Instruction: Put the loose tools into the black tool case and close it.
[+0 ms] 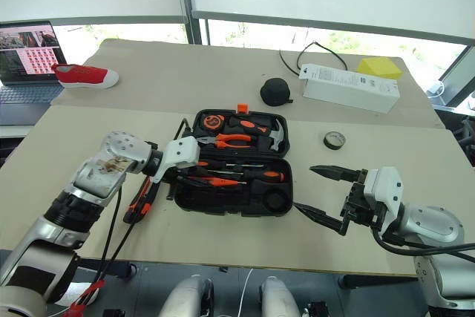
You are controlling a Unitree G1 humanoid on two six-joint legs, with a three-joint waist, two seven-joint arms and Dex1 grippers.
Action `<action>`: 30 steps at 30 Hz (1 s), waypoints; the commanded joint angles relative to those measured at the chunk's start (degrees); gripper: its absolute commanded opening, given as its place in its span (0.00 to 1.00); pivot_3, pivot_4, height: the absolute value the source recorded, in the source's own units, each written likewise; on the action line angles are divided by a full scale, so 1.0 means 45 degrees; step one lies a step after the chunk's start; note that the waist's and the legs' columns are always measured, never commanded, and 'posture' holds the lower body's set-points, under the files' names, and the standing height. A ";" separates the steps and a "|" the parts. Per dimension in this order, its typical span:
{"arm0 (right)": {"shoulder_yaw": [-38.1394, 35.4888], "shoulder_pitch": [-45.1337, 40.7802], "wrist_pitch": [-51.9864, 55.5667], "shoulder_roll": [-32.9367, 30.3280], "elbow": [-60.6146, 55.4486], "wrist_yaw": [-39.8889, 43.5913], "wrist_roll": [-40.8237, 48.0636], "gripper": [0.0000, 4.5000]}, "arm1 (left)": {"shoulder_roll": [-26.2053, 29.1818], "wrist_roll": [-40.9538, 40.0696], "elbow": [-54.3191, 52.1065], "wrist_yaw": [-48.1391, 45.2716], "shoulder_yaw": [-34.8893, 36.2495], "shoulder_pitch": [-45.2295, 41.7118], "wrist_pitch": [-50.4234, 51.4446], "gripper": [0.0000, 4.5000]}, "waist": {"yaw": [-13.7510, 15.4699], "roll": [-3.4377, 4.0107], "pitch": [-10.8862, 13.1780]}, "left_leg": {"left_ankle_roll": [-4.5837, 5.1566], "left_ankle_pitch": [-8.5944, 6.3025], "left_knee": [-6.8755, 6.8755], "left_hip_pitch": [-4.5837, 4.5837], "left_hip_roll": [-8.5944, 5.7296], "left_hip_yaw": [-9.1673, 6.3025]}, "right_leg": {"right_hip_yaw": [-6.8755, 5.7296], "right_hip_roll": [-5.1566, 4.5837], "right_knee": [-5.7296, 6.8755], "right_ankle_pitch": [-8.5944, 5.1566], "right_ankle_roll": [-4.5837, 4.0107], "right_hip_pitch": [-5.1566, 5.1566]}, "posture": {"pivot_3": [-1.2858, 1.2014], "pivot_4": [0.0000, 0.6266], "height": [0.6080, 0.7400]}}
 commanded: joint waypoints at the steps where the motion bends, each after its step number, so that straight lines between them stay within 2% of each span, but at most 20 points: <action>1: -0.0208 0.0100 0.0073 -0.0002 -0.0556 -0.0163 0.0211 1.00 | -0.0078 0.0633 0.0390 0.0226 -0.0257 -0.0513 -0.0491 0.11 | 0.0021 0.0000 0.0000 | 0.0001 -0.0001 0.0009 -0.0007 0.0000 -0.0004 | -0.0002 0.0000 0.0000 0.0000 0.0000 0.0000 | 0.52 0.24 1.00; 11: -0.0092 0.0336 0.0024 0.0245 -0.0800 -0.0523 0.0121 1.00 | 0.0835 0.1226 -0.0092 -0.0605 -0.0837 -0.0237 -0.0275 0.11 | -0.0010 0.0002 -0.0001 | 0.0005 -0.0003 0.0050 -0.0004 0.0006 -0.0008 | -0.0002 0.0005 0.0022 0.0004 0.0008 0.0010 | 0.52 0.24 1.00; 23: 0.0198 0.0027 -0.0082 0.0298 -0.0488 -0.0512 0.0055 1.00 | 0.0096 0.0722 0.0415 -0.0676 -0.0664 -0.0099 0.0127 0.11 | 0.0009 0.0004 -0.0002 | 0.0005 -0.0003 0.0070 -0.0002 0.0006 -0.0015 | 0.0001 0.0010 0.0050 0.0003 0.0008 0.0011 | 0.52 0.24 1.00; 25: 0.0255 -0.0065 -0.0048 0.0308 -0.0461 -0.0515 0.0067 1.00 | 0.0026 0.0167 0.0370 -0.0654 -0.0031 0.0037 -0.0021 0.33 | 0.0011 0.0004 -0.0002 | 0.0005 -0.0003 0.0071 -0.0001 0.0006 -0.0015 | 0.0001 0.0010 0.0050 0.0003 0.0009 0.0012 | 0.52 0.24 1.00; 26: 0.0271 -0.0091 -0.0027 0.0311 -0.0461 -0.0511 0.0082 1.00 | 0.0081 -0.0117 0.0303 -0.0811 0.0255 0.0078 -0.0329 0.37 | 0.0012 0.0004 -0.0002 | 0.0005 -0.0004 0.0070 -0.0001 0.0006 -0.0015 | 0.0001 0.0010 0.0052 0.0003 0.0008 0.0010 | 0.52 0.24 1.00; 30: 0.0310 -0.0127 0.0052 0.0295 -0.0435 -0.0451 0.0148 1.00 | 0.0092 -0.1001 0.0484 -0.0993 0.1379 0.0058 -0.1749 0.70 | 0.0012 0.0004 0.0002 | 0.0005 -0.0003 0.0071 -0.0009 0.0009 -0.0018 | 0.0001 0.0012 0.0070 0.0003 0.0007 -0.0006 | 0.52 0.24 1.00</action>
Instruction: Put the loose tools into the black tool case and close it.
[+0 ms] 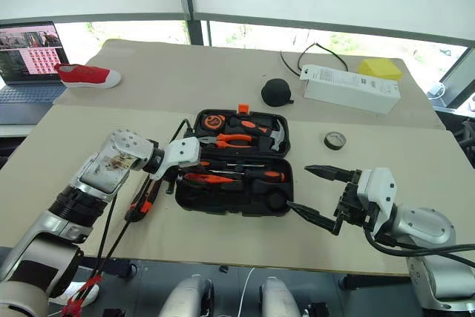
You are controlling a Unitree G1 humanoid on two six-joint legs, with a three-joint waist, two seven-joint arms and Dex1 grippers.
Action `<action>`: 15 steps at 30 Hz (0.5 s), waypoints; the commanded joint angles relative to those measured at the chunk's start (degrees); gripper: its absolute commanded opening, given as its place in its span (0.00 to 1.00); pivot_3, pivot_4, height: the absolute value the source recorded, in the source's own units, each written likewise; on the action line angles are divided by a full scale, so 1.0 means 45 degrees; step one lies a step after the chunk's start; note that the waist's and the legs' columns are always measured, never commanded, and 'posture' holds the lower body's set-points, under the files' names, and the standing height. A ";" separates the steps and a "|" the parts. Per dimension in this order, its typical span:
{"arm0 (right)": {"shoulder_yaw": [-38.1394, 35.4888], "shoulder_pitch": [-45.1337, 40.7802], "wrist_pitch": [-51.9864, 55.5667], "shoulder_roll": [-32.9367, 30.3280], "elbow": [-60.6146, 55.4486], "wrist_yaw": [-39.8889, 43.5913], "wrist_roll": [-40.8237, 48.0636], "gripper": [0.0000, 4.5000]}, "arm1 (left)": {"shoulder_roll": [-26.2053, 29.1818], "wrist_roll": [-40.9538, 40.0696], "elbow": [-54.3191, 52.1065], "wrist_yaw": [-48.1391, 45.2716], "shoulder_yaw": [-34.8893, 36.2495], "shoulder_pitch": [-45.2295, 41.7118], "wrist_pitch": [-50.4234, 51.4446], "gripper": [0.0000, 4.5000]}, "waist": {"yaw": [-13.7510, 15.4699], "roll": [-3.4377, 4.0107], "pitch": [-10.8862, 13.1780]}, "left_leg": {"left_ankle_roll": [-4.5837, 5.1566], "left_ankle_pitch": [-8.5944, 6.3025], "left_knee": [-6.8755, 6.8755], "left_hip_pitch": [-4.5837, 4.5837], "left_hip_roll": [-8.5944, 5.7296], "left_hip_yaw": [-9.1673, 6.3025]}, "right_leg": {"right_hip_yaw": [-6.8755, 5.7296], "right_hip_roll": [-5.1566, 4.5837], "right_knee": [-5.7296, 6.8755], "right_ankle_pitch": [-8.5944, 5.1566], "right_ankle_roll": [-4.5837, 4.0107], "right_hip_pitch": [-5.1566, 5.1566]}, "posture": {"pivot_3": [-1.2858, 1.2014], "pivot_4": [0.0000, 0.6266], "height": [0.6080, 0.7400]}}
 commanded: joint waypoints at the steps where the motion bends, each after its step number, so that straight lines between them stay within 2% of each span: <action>1: -0.0068 -0.0112 -0.0001 -0.0004 -0.0157 0.0082 0.0182 1.00 | 0.0049 -0.1170 -0.0026 -0.0326 0.1454 -0.0254 -0.1491 0.70 | 0.0003 0.0000 0.0001 | 0.0000 0.0000 0.0004 -0.0004 0.0000 -0.0001 | 0.0000 0.0000 0.0003 0.0000 0.0000 -0.0003 | 0.52 0.24 1.00; 4: -0.0028 -0.0137 0.0067 -0.0021 -0.0112 0.0116 0.0207 1.00 | 0.0110 -0.1954 -0.0045 -0.0658 0.2196 -0.0349 -0.1891 0.70 | 0.0004 0.0001 0.0001 | 0.0000 0.0000 0.0008 0.0001 0.0000 0.0000 | 0.0000 -0.0001 0.0005 0.0000 0.0000 0.0002 | 0.52 0.24 1.00; 8: 0.0076 -0.0245 0.0084 0.0011 -0.0039 0.0095 0.0160 1.00 | 0.0069 -0.1760 0.0451 -0.0407 0.2408 -0.0293 -0.2443 0.70 | 0.0010 0.0001 0.0001 | 0.0000 0.0000 0.0011 0.0001 -0.0001 0.0000 | 0.0000 -0.0002 0.0006 0.0000 0.0000 0.0004 | 0.52 0.24 1.00; 12: 0.0237 -0.0386 0.0105 0.0084 -0.0043 -0.0029 0.0136 1.00 | -0.0351 -0.1767 0.1254 -0.0099 0.2420 -0.0007 -0.2822 0.47 | 0.0028 0.0001 0.0001 | 0.0000 0.0000 0.0015 0.0003 -0.0002 0.0001 | 0.0000 -0.0001 0.0010 0.0000 0.0000 0.0006 | 0.52 0.24 1.00; 14: 0.0268 -0.0420 0.0106 0.0118 -0.0068 -0.0083 0.0131 1.00 | -0.0566 -0.1754 0.1677 -0.0049 0.2320 0.0290 -0.2929 0.32 | 0.0032 0.0001 0.0001 | 0.0000 0.0000 0.0016 0.0002 -0.0002 0.0001 | -0.0001 -0.0001 0.0009 0.0000 0.0000 0.0006 | 0.52 0.24 1.00; 15: 0.0268 -0.0425 0.0105 0.0130 -0.0073 -0.0096 0.0129 1.00 | -0.0626 -0.1703 0.1806 -0.0034 0.2289 0.0384 -0.3057 0.21 | 0.0032 0.0001 0.0001 | 0.0000 0.0000 0.0016 0.0002 -0.0002 0.0002 | 0.0000 -0.0001 0.0010 0.0000 0.0001 0.0006 | 0.52 0.24 1.00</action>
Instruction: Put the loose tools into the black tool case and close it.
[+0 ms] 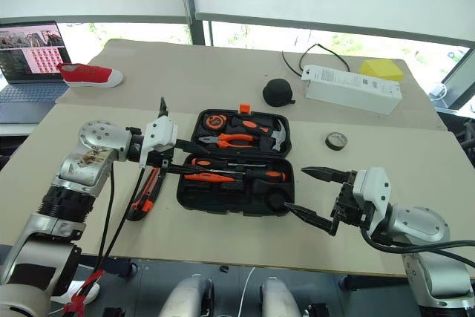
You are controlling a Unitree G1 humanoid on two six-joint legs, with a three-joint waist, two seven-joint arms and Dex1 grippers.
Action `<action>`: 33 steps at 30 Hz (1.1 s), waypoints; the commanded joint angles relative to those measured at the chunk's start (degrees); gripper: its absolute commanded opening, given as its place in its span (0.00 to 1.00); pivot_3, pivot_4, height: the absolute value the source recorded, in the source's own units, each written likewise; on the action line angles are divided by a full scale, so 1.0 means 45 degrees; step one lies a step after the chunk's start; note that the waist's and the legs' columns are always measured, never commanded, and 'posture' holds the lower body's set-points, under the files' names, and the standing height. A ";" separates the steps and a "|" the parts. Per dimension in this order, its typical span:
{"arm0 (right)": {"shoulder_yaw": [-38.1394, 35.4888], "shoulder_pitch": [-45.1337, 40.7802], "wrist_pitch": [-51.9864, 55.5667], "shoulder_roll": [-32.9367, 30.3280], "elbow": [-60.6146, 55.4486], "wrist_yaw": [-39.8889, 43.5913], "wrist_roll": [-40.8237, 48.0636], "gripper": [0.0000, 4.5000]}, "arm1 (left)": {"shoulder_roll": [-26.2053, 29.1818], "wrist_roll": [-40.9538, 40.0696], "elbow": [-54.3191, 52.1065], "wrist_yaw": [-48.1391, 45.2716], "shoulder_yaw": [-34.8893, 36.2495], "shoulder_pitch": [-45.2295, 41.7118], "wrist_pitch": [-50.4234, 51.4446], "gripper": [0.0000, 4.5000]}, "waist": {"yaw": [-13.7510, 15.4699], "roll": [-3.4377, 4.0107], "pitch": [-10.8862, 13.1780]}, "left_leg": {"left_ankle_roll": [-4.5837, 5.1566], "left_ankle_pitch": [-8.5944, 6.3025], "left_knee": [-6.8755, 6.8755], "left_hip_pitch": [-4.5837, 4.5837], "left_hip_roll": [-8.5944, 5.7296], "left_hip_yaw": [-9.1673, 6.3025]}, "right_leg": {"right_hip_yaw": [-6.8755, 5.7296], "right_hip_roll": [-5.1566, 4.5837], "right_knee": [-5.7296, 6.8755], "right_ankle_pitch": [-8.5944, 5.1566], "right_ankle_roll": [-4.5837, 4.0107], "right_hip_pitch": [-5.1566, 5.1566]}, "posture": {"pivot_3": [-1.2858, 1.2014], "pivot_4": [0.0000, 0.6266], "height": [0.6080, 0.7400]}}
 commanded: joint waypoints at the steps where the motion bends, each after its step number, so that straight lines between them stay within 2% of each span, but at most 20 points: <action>1: -0.0155 -0.0168 0.0004 0.0037 -0.0244 -0.0106 0.0135 1.00 | -0.0232 -0.0001 0.0439 0.0168 0.0060 0.0383 -0.0514 0.13 | -0.0001 0.0000 0.0000 | 0.0000 0.0000 -0.0001 0.0000 0.0000 -0.0001 | 0.0000 0.0001 0.0001 0.0000 0.0000 -0.0001 | 0.52 0.24 1.00; 3: -0.0195 -0.0166 0.0039 0.0040 -0.0280 -0.0146 0.0149 1.00 | -0.0238 0.0029 0.0467 0.0075 0.0025 0.0563 -0.0656 0.01 | -0.0004 -0.0001 0.0000 | 0.0000 0.0000 -0.0001 0.0000 0.0002 -0.0002 | 0.0000 0.0002 0.0004 0.0000 0.0000 -0.0003 | 0.52 0.24 1.00; 9: -0.0270 0.0091 -0.0012 0.0122 -0.0384 -0.0263 0.0129 1.00 | -0.0069 0.0392 0.0290 0.0353 -0.0143 0.0991 -0.0466 0.01 | 0.0007 0.0000 0.0000 | 0.0000 0.0000 -0.0001 -0.0001 0.0003 -0.0002 | 0.0000 0.0002 0.0006 0.0000 -0.0001 -0.0004 | 0.52 0.24 1.00; 23: -0.0201 0.0110 -0.0006 0.0186 -0.0380 -0.0332 0.0184 1.00 | -0.0555 0.0980 0.0825 0.1321 -0.0586 0.1286 0.0774 0.01 | 0.0065 0.0015 -0.0009 | 0.0000 0.0000 0.0003 0.0021 0.0001 -0.0001 | 0.0000 0.0002 0.0015 0.0000 -0.0001 0.0015 | 0.52 0.24 1.00; 30: -0.0188 0.0029 0.0018 0.0200 -0.0363 -0.0379 0.0188 1.00 | -0.0391 0.1341 0.0538 0.1391 -0.1085 0.1976 0.0579 0.01 | 0.0044 0.0056 -0.0034 | -0.0001 -0.0001 -0.0012 0.0153 0.0002 0.0003 | 0.0001 0.0002 -0.0002 -0.0004 -0.0004 0.0141 | 0.52 0.24 1.00; 33: -0.0172 0.0012 -0.0009 0.0225 -0.0331 -0.0389 0.0163 1.00 | -0.0679 0.1182 0.0493 0.1686 -0.0978 0.2229 0.0499 0.01 | 0.0015 0.0103 -0.0062 | -0.0003 -0.0003 -0.0027 0.0209 0.0006 0.0005 | 0.0003 0.0001 -0.0013 -0.0008 -0.0008 0.0192 | 0.52 0.24 1.00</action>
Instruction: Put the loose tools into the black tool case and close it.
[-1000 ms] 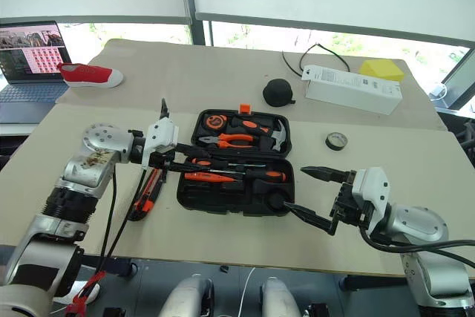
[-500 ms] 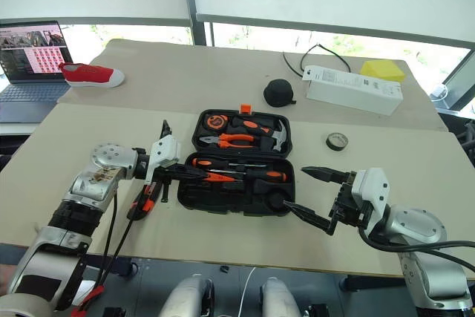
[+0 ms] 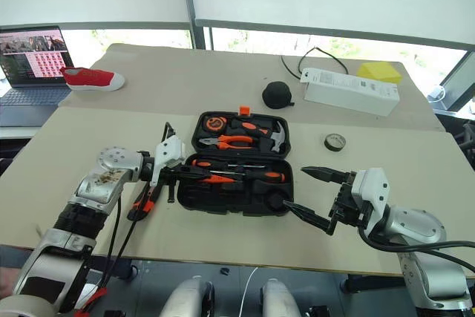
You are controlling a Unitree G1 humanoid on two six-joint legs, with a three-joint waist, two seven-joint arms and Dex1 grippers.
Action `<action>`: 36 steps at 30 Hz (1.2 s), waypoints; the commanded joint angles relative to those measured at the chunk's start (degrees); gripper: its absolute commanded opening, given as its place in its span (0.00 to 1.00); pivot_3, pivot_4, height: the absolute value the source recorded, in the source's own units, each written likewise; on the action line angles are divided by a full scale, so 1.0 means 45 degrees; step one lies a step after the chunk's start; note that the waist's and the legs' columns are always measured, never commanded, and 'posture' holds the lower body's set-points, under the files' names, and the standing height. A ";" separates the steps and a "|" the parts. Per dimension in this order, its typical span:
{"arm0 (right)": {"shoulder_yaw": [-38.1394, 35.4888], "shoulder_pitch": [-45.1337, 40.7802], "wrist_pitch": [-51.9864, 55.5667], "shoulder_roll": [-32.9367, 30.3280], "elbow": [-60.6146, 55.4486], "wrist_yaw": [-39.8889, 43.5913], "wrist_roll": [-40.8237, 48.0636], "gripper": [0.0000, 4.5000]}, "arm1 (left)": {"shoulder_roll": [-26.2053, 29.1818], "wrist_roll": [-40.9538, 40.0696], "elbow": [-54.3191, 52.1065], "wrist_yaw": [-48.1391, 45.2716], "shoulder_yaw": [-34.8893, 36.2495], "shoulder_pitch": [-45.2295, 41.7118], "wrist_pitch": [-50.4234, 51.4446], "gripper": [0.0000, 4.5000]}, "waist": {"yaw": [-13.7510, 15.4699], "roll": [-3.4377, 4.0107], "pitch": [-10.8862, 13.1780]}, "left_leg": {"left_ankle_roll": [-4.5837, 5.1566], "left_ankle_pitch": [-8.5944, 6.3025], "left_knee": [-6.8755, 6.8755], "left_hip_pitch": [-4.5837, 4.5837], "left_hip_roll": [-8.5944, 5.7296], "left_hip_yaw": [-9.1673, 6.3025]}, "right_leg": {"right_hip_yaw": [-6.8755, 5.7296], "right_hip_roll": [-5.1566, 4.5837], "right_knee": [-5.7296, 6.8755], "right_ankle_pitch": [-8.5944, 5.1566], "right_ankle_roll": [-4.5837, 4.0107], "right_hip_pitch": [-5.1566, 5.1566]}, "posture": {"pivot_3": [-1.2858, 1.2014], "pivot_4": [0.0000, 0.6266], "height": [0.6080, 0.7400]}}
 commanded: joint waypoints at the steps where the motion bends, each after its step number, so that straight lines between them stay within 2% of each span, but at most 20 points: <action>1: -0.0166 -0.0163 -0.0046 0.0059 -0.0282 -0.0079 0.0150 1.00 | -0.0277 0.0462 0.0435 0.0459 -0.0435 0.0667 -0.0113 0.01 | -0.0008 0.0023 -0.0013 | 0.0000 0.0000 0.0001 0.0000 0.0000 0.0003 | 0.0004 -0.0001 0.0004 0.0000 -0.0001 -0.0002 | 0.52 0.24 1.00; 5: -0.0127 -0.0199 -0.0138 0.0128 -0.0189 -0.0043 0.0086 1.00 | -0.0701 0.0391 0.0666 0.0923 -0.0311 0.0788 -0.0204 0.01 | 0.0057 0.0068 -0.0043 | 0.0000 0.0000 0.0008 0.0005 -0.0004 0.0002 | 0.0003 -0.0005 0.0006 -0.0001 -0.0001 0.0007 | 0.52 0.24 1.00; 11: -0.0128 -0.0220 -0.0161 0.0149 -0.0138 0.0033 0.0085 1.00 | -0.0665 0.0241 0.0633 0.1008 -0.0004 0.0923 -0.0327 0.01 | 0.0100 0.0096 -0.0063 | 0.0001 0.0001 0.0011 0.0004 -0.0028 0.0006 | 0.0002 -0.0032 0.0004 -0.0005 0.0011 0.0013 | 0.52 0.24 1.00; 15: -0.0172 -0.0128 -0.0175 0.0140 -0.0131 0.0090 0.0111 1.00 | -0.0475 -0.1022 -0.0144 0.0151 0.1010 0.1136 -0.1113 0.01 | 0.0042 0.0100 -0.0064 | 0.0001 0.0001 0.0008 0.0001 -0.0024 0.0007 | 0.0002 -0.0031 0.0004 -0.0005 0.0010 0.0005 | 0.52 0.24 1.00; 18: -0.0151 -0.0094 -0.0188 0.0163 -0.0105 0.0114 0.0108 1.00 | -0.0378 -0.1302 -0.0204 0.0006 0.1358 0.1085 -0.1382 0.01 | 0.0020 0.0094 -0.0060 | 0.0001 0.0001 0.0006 -0.0025 -0.0015 0.0005 | 0.0001 -0.0025 0.0003 -0.0005 0.0008 -0.0018 | 0.52 0.24 1.00; 30: 0.0047 -0.0260 -0.0076 0.0236 -0.0109 0.0038 0.0116 1.00 | -0.0823 -0.0042 0.1135 0.1211 0.0762 0.0333 -0.1531 0.01 | 0.0018 0.0079 -0.0051 | 0.0001 0.0000 0.0004 -0.0039 -0.0020 0.0005 | -0.0003 -0.0026 -0.0016 -0.0005 0.0011 -0.0021 | 0.52 0.24 1.00; 36: 0.0060 -0.0223 -0.0008 0.0248 -0.0231 -0.0068 0.0135 1.00 | -0.0741 -0.0044 0.1039 0.0635 0.0469 0.0416 -0.1396 0.01 | 0.0016 0.0080 -0.0051 | 0.0001 0.0000 0.0001 -0.0036 -0.0019 0.0005 | -0.0002 -0.0027 -0.0019 -0.0005 0.0010 -0.0018 | 0.52 0.24 1.00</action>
